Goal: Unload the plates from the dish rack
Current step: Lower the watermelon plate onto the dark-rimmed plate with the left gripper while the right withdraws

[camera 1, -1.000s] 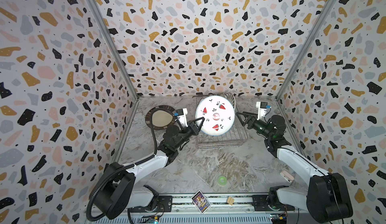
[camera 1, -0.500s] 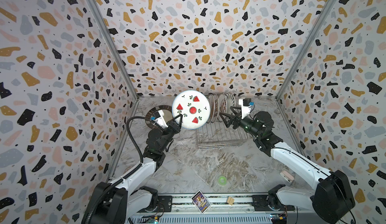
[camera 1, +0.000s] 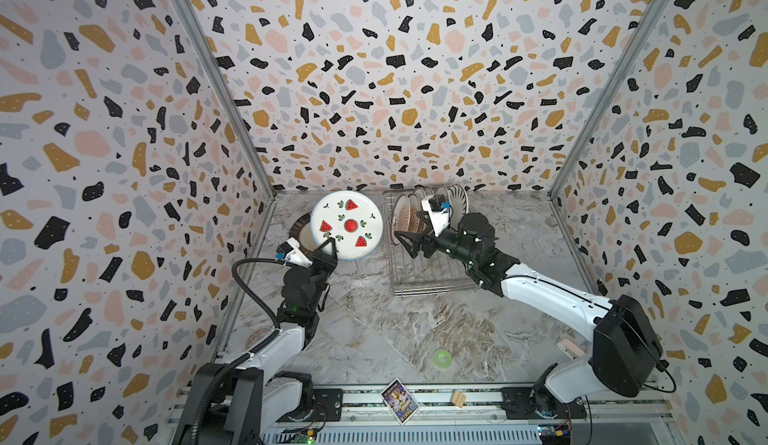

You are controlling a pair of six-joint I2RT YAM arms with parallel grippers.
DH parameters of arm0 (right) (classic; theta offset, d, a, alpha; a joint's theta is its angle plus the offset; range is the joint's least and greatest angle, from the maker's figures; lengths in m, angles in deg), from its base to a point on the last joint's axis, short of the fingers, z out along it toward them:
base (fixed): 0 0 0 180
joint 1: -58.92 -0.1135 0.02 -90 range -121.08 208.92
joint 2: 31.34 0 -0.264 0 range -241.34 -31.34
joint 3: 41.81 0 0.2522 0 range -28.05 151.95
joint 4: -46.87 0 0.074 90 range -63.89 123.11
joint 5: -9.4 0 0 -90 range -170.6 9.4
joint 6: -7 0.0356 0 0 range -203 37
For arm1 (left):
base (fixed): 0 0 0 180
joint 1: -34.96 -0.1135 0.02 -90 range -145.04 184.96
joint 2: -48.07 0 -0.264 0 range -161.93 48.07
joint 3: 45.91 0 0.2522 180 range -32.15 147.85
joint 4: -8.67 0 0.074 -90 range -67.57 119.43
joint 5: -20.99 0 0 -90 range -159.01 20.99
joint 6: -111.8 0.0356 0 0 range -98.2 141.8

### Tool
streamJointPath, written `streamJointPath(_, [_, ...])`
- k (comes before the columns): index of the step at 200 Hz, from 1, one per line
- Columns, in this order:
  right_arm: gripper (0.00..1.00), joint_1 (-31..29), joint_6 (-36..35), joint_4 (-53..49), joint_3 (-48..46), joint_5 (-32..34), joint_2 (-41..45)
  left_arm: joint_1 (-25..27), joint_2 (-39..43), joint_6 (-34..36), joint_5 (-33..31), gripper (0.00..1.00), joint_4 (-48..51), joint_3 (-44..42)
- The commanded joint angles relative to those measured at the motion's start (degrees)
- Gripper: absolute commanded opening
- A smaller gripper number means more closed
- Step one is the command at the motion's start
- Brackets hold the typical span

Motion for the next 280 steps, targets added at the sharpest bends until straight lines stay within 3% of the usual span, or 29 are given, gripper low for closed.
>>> streamJointPath(1, [0.99, -2.3, -2.0, -2.8, 4.9, 1.2, -2.8, -1.1, 0.4, -4.0, -3.8, 0.00, -12.6, 0.3])
streamJointPath(35, [0.99, -3.1, -0.7, -3.9, 10.7, -6.9, -9.6, -1.7, -0.5, -6.2, -11.8, 0.00, -9.5, -0.6])
streamJointPath(89, [0.99, -6.9, -3.5, -11.5, 21.8, 0.6, -19.8, -2.1, -4.0, -9.5, -18.6, 0.00, -6.8, 0.1])
streamJointPath(112, [0.99, -8.3, -4.6, -14.3, 26.1, 3.1, -23.9, -2.1, -6.4, -9.5, -19.5, 0.00, -7.6, 1.2])
streamJointPath(148, [0.99, -8.5, -4.3, -14.4, 30.0, 1.5, -28.5, -2.1, -10.1, -8.7, -20.3, 0.00, -0.4, 6.5])
streamJointPath(189, [0.99, -8.5, -4.5, -17.0, 35.5, 2.4, -33.4, -2.3, -14.6, -9.4, -25.2, 0.00, 0.1, 9.1])
streamJointPath(280, [0.99, -8.5, -6.0, -21.2, 46.2, 3.2, -42.5, -3.7, -28.3, -7.1, -25.3, 0.00, -1.8, 18.4])
